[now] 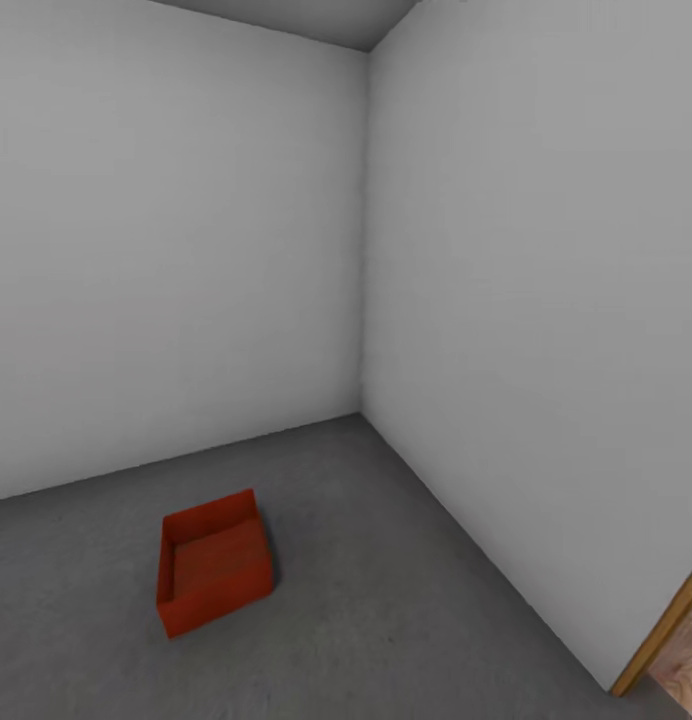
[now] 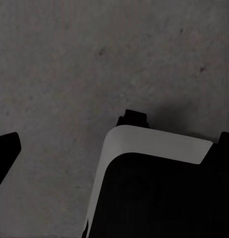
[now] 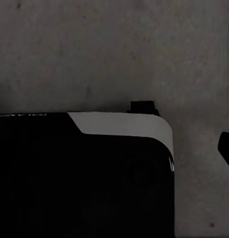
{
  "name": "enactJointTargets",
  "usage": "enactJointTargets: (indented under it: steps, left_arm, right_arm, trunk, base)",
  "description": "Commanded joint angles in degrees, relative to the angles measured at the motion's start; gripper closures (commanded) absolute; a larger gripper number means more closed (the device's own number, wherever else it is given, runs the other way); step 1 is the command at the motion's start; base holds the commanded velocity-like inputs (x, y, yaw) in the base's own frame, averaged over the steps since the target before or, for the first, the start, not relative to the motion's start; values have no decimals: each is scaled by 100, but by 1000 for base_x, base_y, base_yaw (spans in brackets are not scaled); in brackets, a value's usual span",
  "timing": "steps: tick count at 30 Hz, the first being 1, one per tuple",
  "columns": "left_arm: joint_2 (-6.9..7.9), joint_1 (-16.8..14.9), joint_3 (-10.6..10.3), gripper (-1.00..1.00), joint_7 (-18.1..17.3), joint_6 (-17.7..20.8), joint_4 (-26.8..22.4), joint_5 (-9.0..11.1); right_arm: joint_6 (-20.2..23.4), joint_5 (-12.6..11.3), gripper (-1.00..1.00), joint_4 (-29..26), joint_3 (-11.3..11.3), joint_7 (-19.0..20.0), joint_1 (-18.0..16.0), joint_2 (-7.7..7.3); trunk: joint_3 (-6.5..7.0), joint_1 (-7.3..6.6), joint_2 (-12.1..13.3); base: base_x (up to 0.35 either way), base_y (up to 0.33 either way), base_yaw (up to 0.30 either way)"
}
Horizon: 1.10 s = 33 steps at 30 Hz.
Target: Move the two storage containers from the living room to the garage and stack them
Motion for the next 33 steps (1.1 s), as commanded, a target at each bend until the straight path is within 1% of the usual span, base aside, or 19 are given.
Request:
enactJointTargets:
  steps: [1, 8, 30, 33]
  left_arm:
    - [0, -4, -42, -100, 12, -15, 1, 48]
    - [-2, 1, -35, -100, 12, -15, 3, 55]
    - [-2, 0, -39, -100, 12, -15, -1, 49]
    - [-2, 1, -39, -100, 12, -15, -1, 52]
  right_arm:
    - [-34, -90, -100, 19, 47, 20, -8, 1]
    - [-52, -136, -100, 19, 46, 24, -8, -4]
    - [-28, -134, -100, 19, 48, 32, -6, -7]
    - [-31, -137, -100, 19, 48, 28, -7, -28]
  trunk:
    - [-6, 0, -4]
    - [-6, 0, -4]
    - [-6, 0, -4]
    - [-6, 0, -4]
  base:
    - [0, 0, -300]
    - [0, 0, -300]
    - [0, 0, -300]
    - [0, 0, -300]
